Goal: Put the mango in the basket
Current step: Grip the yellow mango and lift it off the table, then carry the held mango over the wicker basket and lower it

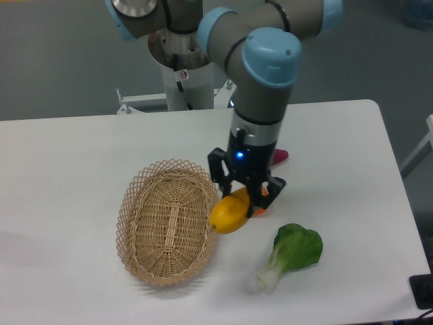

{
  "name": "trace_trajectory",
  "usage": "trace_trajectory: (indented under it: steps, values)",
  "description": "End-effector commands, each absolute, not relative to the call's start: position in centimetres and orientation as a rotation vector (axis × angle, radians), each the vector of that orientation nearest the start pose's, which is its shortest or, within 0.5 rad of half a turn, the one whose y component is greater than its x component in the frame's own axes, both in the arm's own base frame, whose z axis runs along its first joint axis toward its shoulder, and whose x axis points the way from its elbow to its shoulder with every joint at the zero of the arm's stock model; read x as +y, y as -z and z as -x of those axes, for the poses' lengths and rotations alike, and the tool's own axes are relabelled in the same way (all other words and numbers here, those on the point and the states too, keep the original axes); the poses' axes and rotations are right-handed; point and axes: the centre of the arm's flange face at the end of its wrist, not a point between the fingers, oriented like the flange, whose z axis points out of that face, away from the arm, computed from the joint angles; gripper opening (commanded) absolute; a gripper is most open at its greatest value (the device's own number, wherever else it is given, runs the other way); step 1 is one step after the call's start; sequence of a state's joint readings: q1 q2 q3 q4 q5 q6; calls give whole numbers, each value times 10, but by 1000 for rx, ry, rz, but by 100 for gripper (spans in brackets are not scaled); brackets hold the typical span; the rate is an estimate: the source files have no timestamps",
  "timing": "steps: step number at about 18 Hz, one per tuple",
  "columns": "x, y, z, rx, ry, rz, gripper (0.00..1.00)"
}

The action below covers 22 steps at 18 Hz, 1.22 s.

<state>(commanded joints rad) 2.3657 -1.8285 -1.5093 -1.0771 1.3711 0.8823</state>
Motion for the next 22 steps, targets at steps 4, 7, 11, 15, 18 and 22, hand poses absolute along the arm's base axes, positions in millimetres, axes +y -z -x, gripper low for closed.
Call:
trace_trajectory:
  steps: [4,7,11,15,18,22]
  values:
    - [553,-398,282,172,-179,2839,40]
    - [556,-360,248,243,-194,2874,40]
    - [569,-315,232,317,-143,2936,40]
    - [581,-283,217,402,-141,2991,40]
    - [585,-262,213,438,-132,3027,40]
    - [588,-240,207,460,-102,3059,40]
